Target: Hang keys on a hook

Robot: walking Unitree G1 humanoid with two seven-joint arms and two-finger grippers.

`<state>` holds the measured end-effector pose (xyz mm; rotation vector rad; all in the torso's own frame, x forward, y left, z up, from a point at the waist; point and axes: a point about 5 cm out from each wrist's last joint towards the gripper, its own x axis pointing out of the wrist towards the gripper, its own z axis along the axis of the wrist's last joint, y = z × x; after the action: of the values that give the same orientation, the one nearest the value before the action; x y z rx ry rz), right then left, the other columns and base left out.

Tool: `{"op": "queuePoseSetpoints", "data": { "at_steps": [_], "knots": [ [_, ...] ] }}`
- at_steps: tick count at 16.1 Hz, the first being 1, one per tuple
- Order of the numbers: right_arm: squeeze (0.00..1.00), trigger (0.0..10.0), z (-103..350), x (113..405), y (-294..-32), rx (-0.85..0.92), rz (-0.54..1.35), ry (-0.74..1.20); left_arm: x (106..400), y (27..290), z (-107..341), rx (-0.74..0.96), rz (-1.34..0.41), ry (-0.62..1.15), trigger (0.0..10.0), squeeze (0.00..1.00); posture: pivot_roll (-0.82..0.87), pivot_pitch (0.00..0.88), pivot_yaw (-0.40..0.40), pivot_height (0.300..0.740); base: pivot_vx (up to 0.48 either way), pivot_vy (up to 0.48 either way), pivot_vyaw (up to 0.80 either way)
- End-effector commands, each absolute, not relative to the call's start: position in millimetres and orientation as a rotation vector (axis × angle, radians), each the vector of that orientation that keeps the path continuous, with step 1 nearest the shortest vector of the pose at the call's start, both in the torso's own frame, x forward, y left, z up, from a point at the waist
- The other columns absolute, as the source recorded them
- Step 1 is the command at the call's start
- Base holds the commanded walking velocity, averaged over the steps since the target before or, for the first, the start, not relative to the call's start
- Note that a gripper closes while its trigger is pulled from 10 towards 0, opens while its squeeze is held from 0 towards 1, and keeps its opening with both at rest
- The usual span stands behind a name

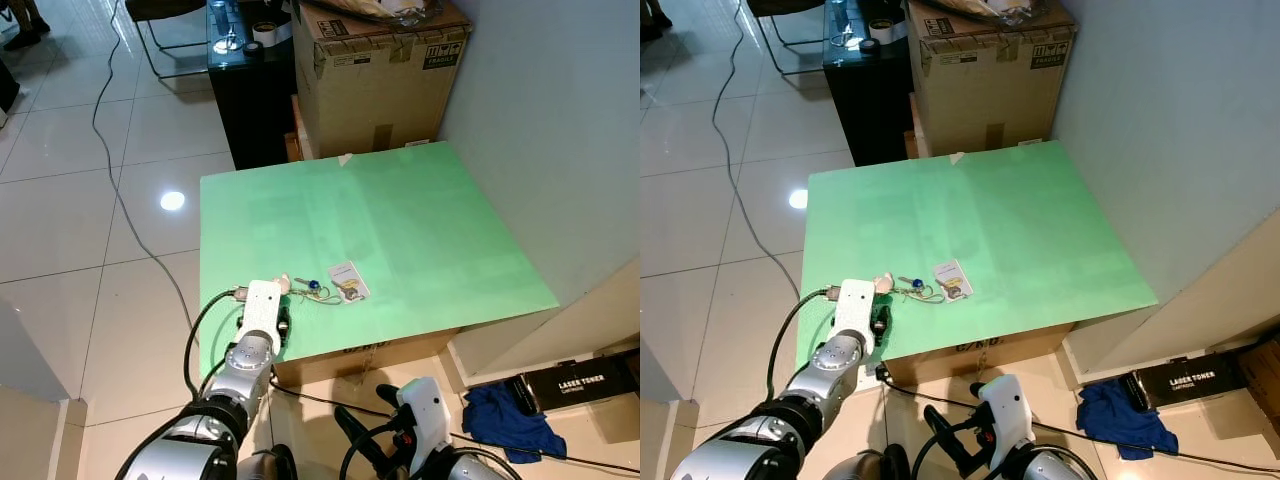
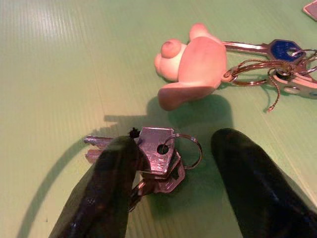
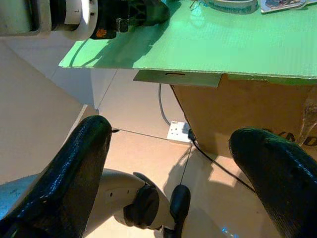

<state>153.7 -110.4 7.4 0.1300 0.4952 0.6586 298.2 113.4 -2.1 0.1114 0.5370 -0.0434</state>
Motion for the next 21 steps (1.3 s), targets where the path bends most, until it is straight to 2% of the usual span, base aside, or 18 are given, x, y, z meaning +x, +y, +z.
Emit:
{"op": "queuePoseSetpoints", "data": {
  "at_steps": [1, 6, 15, 18, 21],
  "knots": [
    [0.0, 10.0, 10, 154, -109, 0.137, 0.661, 0.492, 297, 109, -3, 0.116, -0.067, 0.553, 0.0, 0.0, -0.25, 0.139, 0.081, 0.74, 0.0, 0.0, 0.0],
    [0.0, 10.0, 10, 152, -108, 0.138, 0.652, 0.498, 299, 104, 0, 0.139, -0.106, 0.524, 0.0, 0.0, -0.26, 0.138, 0.085, 0.74, 0.0, 0.0, 0.0],
    [0.0, 10.0, 14, 151, -105, 0.139, 0.658, 0.5, 291, 108, -12, 0.109, -0.091, 0.611, 0.0, 0.0, -0.26, 0.148, 0.079, 0.74, 0.0, 0.0, 0.0],
    [0.0, 10.0, 14, 152, -105, 0.136, 0.655, 0.499, 298, 112, -5, 0.09, -0.083, 0.578, 0.0, 0.0, -0.26, 0.147, 0.083, 0.74, 0.0, 0.0, 0.0],
    [0.0, 10.0, 11, 161, -106, 0.134, 0.639, 0.493, 320, 130, 20, 0.036, -0.052, 0.469, 0.0, 0.0, -0.23, 0.119, 0.098, 0.74, 0.0, 0.0, 0.0]
  ]
}}
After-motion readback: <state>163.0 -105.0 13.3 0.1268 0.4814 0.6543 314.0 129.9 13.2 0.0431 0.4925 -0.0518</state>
